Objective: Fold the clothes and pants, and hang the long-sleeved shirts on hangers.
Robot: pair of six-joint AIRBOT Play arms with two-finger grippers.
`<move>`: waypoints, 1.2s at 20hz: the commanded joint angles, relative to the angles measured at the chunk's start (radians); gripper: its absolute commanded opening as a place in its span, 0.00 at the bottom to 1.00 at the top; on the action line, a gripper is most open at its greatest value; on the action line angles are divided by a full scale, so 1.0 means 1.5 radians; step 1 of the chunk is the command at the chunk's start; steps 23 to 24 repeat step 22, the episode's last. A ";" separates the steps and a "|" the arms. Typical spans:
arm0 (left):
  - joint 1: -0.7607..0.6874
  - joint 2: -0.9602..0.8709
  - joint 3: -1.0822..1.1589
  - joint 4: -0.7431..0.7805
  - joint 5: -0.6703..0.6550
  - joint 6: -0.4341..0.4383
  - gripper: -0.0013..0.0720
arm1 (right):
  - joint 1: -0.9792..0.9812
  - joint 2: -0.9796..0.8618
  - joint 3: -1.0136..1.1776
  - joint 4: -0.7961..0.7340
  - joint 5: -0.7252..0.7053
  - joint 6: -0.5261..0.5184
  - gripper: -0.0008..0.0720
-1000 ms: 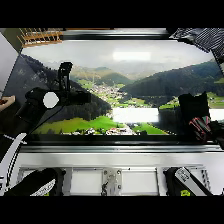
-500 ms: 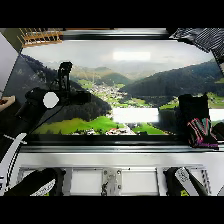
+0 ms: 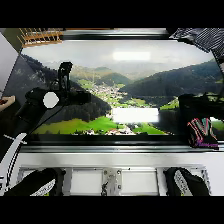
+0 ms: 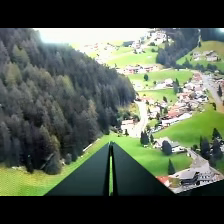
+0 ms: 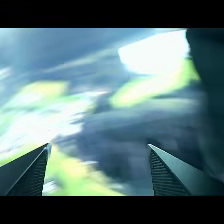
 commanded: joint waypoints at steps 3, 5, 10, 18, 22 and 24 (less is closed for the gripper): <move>-0.001 0.001 0.000 0.000 0.002 0.001 0.03 | 0.234 -0.019 0.001 0.047 -0.003 -0.026 0.90; -0.001 0.001 0.000 0.000 0.002 0.001 0.03 | 0.270 -0.025 0.001 0.048 -0.003 -0.025 0.89; -0.001 0.001 0.000 0.000 0.002 0.001 0.03 | 0.288 -0.027 0.001 0.048 0.002 -0.025 0.04; -0.001 0.001 0.000 0.000 0.002 0.001 0.03 | 0.288 -0.027 0.001 0.048 0.002 -0.025 0.04; -0.001 0.001 0.000 0.000 0.002 0.001 0.03 | 0.288 -0.027 0.001 0.048 0.002 -0.025 0.04; -0.001 0.001 0.000 0.000 0.002 0.001 0.03 | 0.288 -0.027 0.001 0.048 0.002 -0.025 0.04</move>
